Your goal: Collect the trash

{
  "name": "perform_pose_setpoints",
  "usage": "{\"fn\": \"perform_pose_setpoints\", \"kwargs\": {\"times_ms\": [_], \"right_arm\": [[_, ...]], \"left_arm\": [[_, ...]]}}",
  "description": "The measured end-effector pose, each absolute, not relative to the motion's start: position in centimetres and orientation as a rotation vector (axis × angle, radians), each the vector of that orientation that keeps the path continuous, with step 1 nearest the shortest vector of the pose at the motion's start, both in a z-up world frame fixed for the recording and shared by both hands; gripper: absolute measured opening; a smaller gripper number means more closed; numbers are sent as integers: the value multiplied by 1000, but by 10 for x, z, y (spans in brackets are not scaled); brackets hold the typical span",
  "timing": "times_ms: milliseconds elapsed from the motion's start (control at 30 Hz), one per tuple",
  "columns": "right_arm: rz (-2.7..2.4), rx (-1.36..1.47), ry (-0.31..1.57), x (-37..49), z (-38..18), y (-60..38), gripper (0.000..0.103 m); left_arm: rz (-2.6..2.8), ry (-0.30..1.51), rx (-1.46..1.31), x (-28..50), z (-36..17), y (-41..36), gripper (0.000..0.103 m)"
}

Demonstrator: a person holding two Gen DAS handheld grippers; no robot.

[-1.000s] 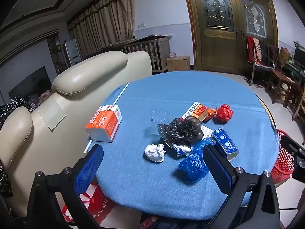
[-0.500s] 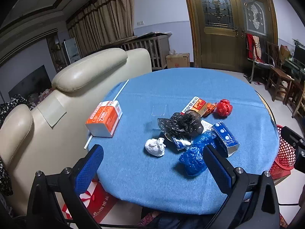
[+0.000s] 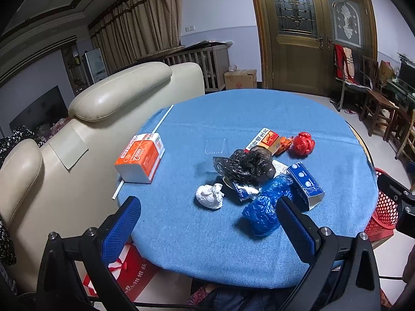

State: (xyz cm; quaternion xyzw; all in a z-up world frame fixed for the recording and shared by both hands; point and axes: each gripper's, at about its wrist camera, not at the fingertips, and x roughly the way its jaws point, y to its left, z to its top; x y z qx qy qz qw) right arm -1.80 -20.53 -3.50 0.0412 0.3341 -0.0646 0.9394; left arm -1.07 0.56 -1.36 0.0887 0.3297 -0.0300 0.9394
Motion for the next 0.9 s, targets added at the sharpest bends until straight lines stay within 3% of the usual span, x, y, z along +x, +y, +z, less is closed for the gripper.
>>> {"fn": "perform_pose_setpoints", "kwargs": {"times_ms": [900], "right_arm": [[-111, 138, 715, -16, -45, -209, 103]], "left_arm": [[-67, 699, 188, -9, -23, 7, 103]]}}
